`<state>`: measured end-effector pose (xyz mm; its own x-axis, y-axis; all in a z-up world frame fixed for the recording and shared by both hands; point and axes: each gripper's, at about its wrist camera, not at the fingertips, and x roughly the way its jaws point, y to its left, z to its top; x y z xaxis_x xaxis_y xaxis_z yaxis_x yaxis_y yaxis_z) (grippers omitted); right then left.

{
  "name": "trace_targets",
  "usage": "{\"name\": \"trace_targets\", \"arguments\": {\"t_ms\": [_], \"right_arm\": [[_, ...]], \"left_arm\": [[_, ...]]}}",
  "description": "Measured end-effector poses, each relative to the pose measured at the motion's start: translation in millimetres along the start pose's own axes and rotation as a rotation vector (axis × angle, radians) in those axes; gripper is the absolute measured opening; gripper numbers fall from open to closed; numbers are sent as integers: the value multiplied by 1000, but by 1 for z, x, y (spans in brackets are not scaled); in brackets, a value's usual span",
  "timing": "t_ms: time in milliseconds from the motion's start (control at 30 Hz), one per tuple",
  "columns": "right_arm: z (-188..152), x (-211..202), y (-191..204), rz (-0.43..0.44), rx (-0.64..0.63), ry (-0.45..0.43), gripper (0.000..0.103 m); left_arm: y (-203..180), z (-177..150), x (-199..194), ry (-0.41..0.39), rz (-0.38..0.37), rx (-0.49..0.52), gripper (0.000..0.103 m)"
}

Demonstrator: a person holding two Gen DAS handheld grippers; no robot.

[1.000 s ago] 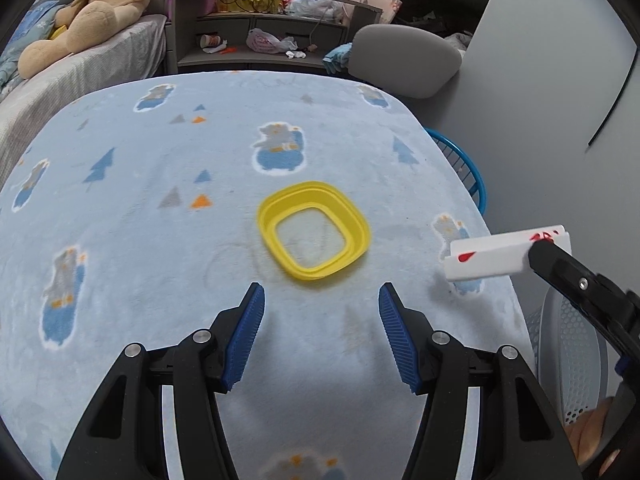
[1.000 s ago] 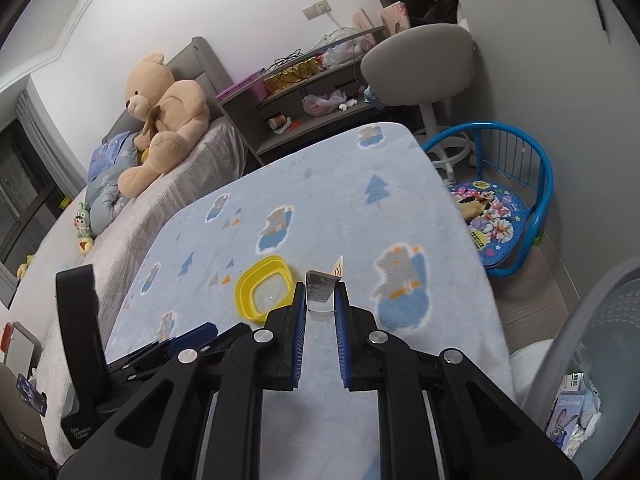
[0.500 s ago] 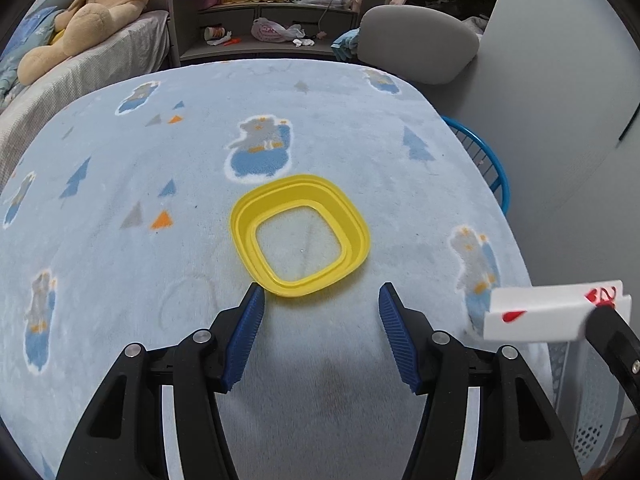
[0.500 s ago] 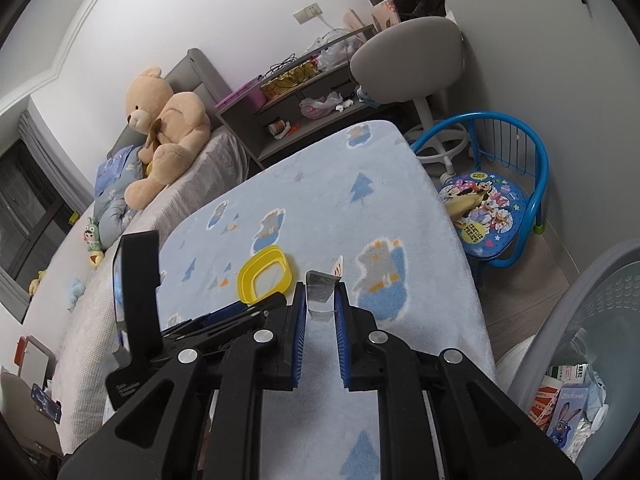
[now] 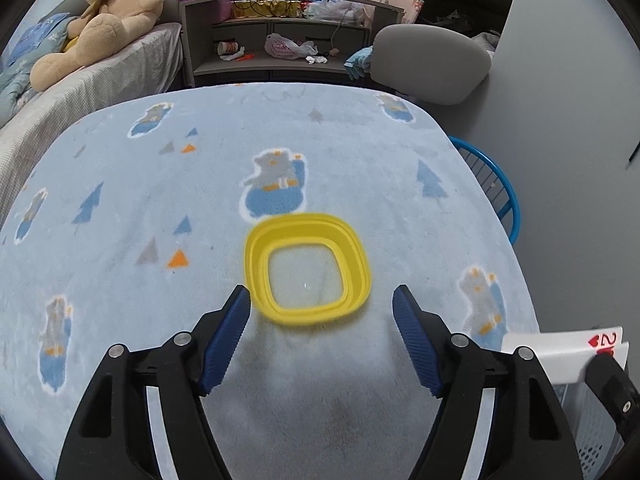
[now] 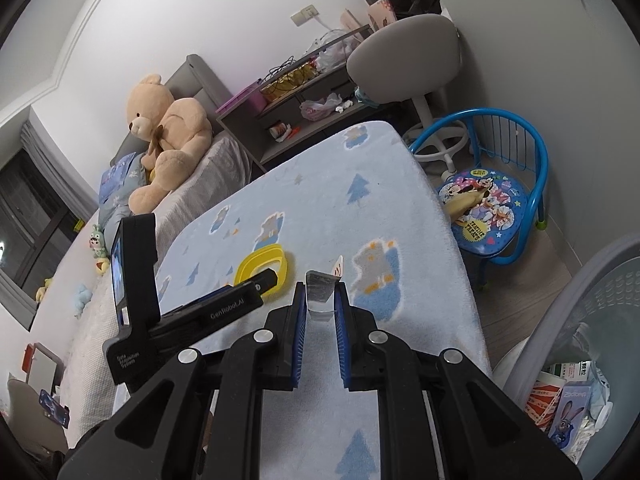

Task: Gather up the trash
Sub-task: 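Close the left gripper on the yellow ring rim while the right gripper holds the tube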

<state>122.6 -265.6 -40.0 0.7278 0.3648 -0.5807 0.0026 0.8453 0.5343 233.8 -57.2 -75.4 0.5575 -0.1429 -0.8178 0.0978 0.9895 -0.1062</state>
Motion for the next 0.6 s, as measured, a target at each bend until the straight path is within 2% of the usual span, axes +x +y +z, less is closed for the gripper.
{"name": "trace_targets", "arguments": {"t_ms": [200,600], "right_arm": [[-1,-1,-2,6,7,2,14],[-1,3,-1,10,8,11,14]], "left_arm": [[-3,6,6,6,13,14,73],[-5,11,28,31,124,46,76]]}}
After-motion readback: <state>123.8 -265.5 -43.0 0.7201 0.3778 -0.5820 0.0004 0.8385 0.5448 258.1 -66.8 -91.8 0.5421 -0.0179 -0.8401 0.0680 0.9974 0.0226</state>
